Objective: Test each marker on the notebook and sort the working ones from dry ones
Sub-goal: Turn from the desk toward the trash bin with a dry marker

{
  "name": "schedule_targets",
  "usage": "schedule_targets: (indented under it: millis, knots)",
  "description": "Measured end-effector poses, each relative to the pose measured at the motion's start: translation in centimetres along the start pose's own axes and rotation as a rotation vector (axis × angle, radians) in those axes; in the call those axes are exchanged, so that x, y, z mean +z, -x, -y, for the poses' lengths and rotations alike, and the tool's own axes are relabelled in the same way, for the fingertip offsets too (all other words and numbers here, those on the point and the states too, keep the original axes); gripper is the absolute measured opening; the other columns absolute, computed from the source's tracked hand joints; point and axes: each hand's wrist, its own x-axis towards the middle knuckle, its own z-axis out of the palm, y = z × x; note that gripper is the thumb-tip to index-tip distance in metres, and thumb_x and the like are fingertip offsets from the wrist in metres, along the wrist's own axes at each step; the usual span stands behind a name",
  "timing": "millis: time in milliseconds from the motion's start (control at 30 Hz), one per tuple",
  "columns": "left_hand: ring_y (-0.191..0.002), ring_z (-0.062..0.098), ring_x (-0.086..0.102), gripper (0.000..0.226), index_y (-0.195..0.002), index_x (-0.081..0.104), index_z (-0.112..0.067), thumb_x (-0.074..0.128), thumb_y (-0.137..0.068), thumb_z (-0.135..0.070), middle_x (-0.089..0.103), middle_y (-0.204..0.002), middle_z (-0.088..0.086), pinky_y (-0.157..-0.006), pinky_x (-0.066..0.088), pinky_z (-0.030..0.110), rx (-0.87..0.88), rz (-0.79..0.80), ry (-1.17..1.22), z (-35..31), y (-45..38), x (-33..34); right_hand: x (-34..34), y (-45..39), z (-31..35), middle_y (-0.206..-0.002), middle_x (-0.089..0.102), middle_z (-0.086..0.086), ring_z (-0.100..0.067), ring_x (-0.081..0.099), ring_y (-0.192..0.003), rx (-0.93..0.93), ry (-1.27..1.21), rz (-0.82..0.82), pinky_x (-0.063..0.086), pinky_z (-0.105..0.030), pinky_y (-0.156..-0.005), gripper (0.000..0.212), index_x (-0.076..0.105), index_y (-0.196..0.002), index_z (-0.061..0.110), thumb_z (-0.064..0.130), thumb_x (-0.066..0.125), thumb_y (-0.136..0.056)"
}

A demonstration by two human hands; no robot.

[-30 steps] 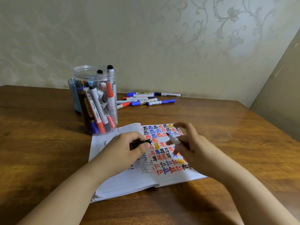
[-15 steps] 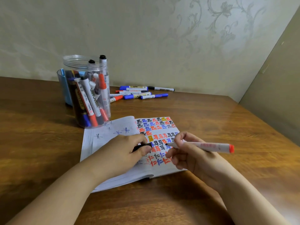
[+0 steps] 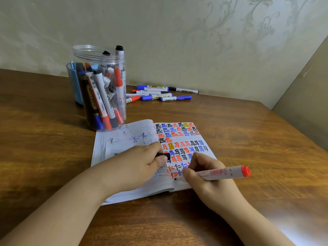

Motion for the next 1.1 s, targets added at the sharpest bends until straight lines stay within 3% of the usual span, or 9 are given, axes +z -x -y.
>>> schedule_targets:
  millis: [333,500,667,900,1000,1100]
  knots:
    - [-0.084,0.004,0.051,0.016,-0.095,0.042,-0.029,0.034,-0.095,-0.043,0.054,-0.092,-0.012,-0.074,0.042,0.024,-0.012,-0.001,-0.013,-0.22,0.14,-0.06,-0.17,0.11,-0.37,-0.053,0.049,0.011,-0.002,0.042,-0.051,-0.016,0.016,0.057,0.033,-0.014,-0.049,0.033,0.047,-0.06,0.025,0.015,0.065,-0.086]
    - [-0.088,0.003,0.051,0.017,-0.097,0.043,-0.028,0.034,-0.096,-0.042,0.056,-0.099,-0.011,-0.076,0.042,0.024,-0.029,0.003,0.006,-0.23,0.2,-0.08,-0.2,0.16,-0.23,-0.05,0.045,0.011,-0.001,0.038,-0.049,-0.023,-0.001,0.074,0.03,-0.013,-0.048,0.026,0.044,-0.057,0.021,0.025,0.059,-0.076]
    - [-0.094,0.005,0.052,0.019,-0.103,0.044,-0.028,0.034,-0.095,-0.043,0.058,-0.108,-0.009,-0.084,0.045,0.028,-0.043,0.016,0.011,-0.18,0.23,-0.09,-0.31,0.28,-0.21,-0.051,0.046,0.003,-0.009,0.04,-0.05,0.028,-0.058,0.04,0.031,-0.024,-0.049,0.025,0.045,-0.06,0.017,0.028,0.059,-0.076]
    - [-0.096,0.006,0.051,0.017,-0.105,0.042,-0.029,0.034,-0.096,-0.042,0.055,-0.109,-0.009,-0.082,0.043,0.026,-0.045,0.022,0.003,-0.21,0.28,-0.22,-0.34,0.24,-0.27,-0.052,0.046,0.007,-0.003,0.038,-0.049,0.028,-0.01,0.002,0.03,-0.018,-0.047,0.032,0.045,-0.059,0.014,0.009,0.063,-0.084]
    - [-0.092,0.002,0.05,0.013,-0.102,0.041,-0.031,0.034,-0.096,-0.041,0.054,-0.103,-0.013,-0.076,0.042,0.02,-0.025,0.01,0.029,-0.03,0.33,-0.33,-0.46,0.29,-0.32,-0.051,0.049,0.001,-0.01,0.042,-0.05,0.042,-0.075,-0.044,0.032,-0.023,-0.049,0.029,0.047,-0.062,0.014,0.016,0.063,-0.085]
    - [-0.082,0.0,0.049,0.003,-0.097,0.039,-0.037,0.037,-0.096,-0.038,0.051,-0.088,-0.016,-0.066,0.037,0.015,0.018,-0.034,0.09,0.12,0.39,-0.64,-0.77,0.07,0.41,-0.059,0.057,-0.005,-0.02,0.055,-0.057,0.047,-0.147,-0.12,0.038,-0.026,-0.052,0.027,0.051,-0.064,0.018,0.04,0.064,-0.074]
